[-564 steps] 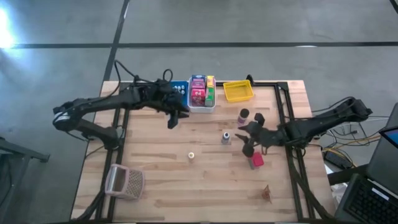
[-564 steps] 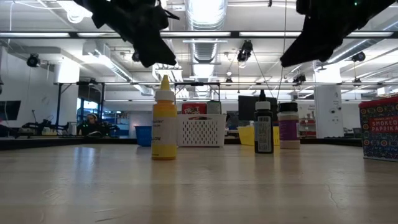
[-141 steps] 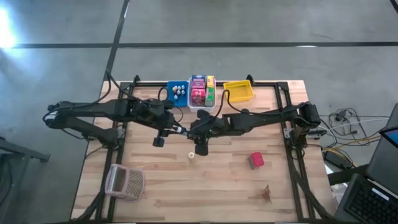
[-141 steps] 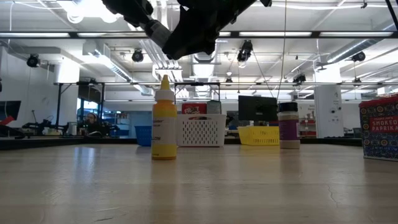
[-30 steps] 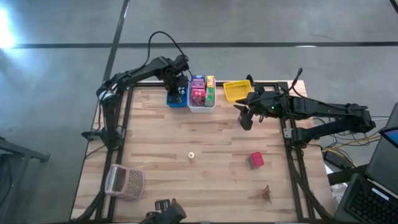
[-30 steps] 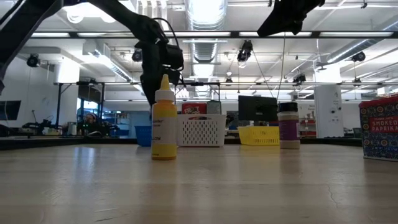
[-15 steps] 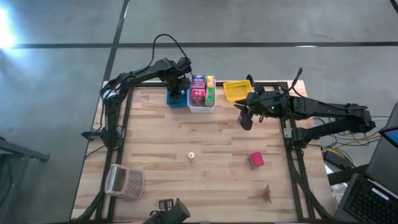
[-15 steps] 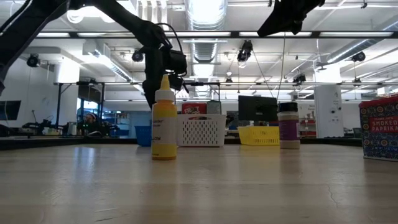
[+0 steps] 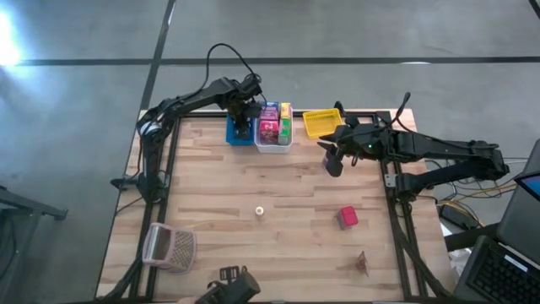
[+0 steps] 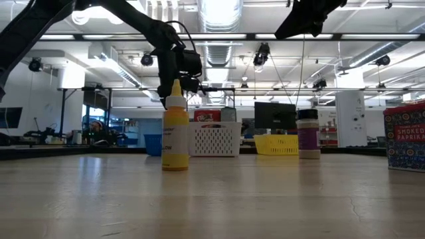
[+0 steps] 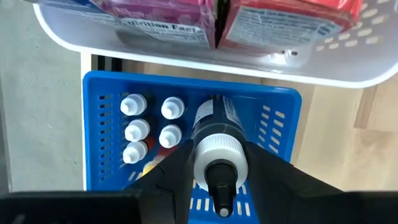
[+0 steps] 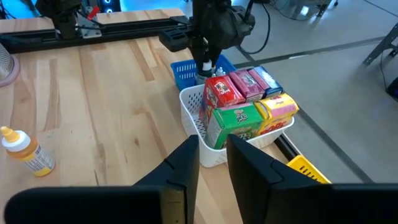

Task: Pick & Place Kitchen Items
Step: Put the large black food coloring bottle into the blue bin

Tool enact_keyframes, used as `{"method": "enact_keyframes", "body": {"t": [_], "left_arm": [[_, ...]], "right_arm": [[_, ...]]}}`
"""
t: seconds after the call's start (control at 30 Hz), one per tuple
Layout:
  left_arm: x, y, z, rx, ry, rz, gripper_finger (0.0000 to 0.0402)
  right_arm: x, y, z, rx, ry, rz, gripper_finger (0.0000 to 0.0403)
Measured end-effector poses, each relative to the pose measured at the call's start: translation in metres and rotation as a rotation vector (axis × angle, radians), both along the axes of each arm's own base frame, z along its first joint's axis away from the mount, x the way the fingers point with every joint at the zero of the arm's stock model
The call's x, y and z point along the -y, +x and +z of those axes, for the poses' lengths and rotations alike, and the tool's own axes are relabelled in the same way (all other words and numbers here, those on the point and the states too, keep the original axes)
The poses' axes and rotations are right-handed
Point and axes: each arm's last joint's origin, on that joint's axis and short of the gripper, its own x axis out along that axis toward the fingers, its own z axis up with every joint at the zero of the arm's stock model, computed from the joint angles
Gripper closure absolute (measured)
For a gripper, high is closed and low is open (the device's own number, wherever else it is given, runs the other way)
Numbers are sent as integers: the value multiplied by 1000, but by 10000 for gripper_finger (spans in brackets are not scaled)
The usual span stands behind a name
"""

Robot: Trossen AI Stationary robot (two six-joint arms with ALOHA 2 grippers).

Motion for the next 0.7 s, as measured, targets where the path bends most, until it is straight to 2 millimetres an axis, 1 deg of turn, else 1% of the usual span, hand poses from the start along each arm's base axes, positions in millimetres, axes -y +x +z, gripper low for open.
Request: {"method": "enact_keyframes", "body": {"t": [0.37, 0.53, 0.7], "left_arm": [[-2, 2, 0, 21, 18, 2, 271], [-2, 2, -3, 15, 9, 16, 271], [-5, 5, -13, -8, -8, 22, 271]], "right_arm": [[0, 0, 0, 1, 0, 0, 351], [0, 0, 0, 2, 2, 0, 343], [0, 0, 0, 3, 3, -1, 328]]}}
